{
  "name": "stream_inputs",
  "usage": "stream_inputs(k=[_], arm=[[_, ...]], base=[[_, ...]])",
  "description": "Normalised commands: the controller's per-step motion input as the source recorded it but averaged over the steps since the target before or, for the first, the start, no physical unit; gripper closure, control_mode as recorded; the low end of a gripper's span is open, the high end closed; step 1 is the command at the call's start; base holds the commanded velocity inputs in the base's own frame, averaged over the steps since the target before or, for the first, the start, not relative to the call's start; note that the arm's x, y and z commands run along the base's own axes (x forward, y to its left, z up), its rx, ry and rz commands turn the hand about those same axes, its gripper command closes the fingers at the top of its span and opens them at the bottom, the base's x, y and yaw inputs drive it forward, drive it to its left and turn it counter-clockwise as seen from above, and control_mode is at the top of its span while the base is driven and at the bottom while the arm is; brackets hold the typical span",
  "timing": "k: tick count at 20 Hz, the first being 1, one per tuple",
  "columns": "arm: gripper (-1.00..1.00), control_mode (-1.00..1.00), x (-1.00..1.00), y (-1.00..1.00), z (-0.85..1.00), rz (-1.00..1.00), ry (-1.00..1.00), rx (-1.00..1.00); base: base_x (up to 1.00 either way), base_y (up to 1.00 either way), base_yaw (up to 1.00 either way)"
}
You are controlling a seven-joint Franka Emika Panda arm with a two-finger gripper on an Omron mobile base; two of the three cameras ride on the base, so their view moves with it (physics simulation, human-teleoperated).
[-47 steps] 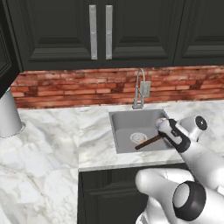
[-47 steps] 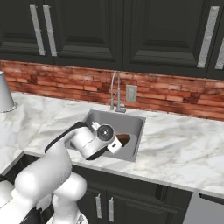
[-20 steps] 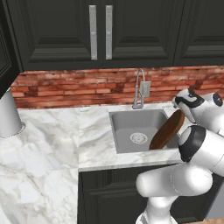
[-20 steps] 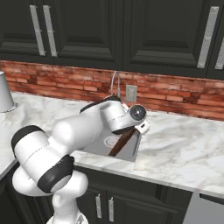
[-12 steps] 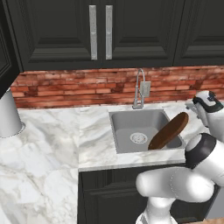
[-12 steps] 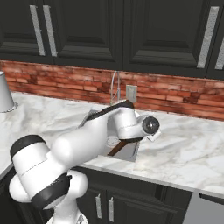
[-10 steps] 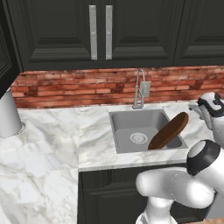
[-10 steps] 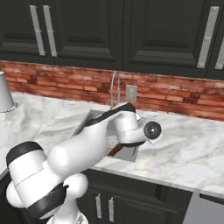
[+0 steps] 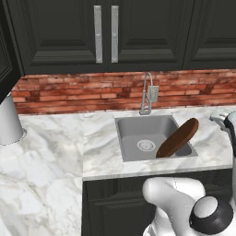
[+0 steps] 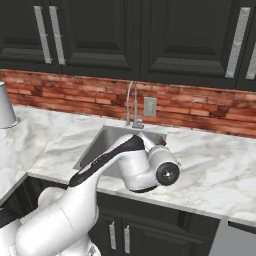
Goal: Move the cutting board and knife to the sink. Then move spray from the cabinet to the counter.
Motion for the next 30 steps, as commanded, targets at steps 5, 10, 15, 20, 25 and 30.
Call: stream_inputs(k=[5,10,15,20,25,30], arm=[[-1.0,-1.0,-0.48,0.23,0.67,0.0,-0.05,-0.07],[-1.0,-1.0,-0.5,0.16,0.53,-0.02,0.0,-0.09],[-1.0,-1.0,-0.57,0.16,0.07,-0.01,0.03,-0.11],[-1.0,-1.0,-0.53,0.33,0.06,0.0,0.01,-0.13],[-1.0,-1.0,-0.37,0.4,0.31,0.0,0.0,-0.12],[-1.0,-1.0,-0.34,0.36,0.18,0.0,0.0,-0.11]], base=[[0.0,0.0,0.0],[0.0,0.0,0.0],[0.0,0.0,0.0],[0.0,0.0,0.0],[0.0,0.0,0.0],[0.0,0.0,0.0]])
